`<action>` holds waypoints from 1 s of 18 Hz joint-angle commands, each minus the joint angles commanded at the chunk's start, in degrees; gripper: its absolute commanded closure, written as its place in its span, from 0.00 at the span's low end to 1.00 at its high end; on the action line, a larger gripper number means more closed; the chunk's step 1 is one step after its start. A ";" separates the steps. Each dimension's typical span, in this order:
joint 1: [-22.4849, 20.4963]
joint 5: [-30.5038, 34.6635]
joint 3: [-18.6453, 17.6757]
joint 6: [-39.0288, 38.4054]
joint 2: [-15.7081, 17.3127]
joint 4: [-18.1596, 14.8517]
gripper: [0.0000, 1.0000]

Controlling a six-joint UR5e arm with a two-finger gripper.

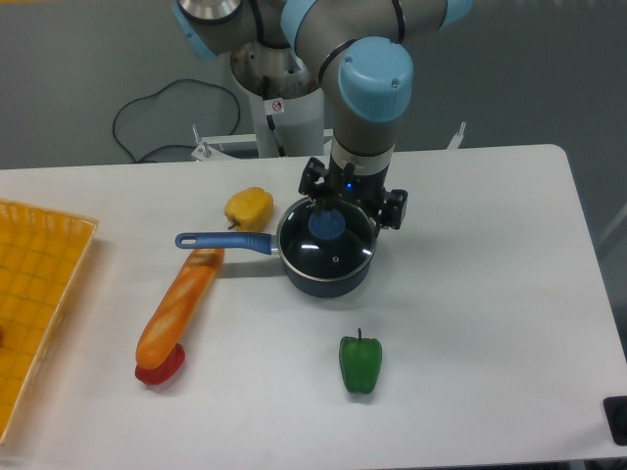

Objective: Open the lid
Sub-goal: 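Lower the gripper down around the blue lid knob, then close the gripper on the blue knob and adjust the grip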

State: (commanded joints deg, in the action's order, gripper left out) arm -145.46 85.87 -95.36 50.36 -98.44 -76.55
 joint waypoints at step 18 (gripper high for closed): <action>-0.09 -0.09 -0.52 -4.74 -0.18 -0.09 0.00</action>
State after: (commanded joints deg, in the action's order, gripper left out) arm -145.55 85.78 -95.89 45.63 -98.61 -76.64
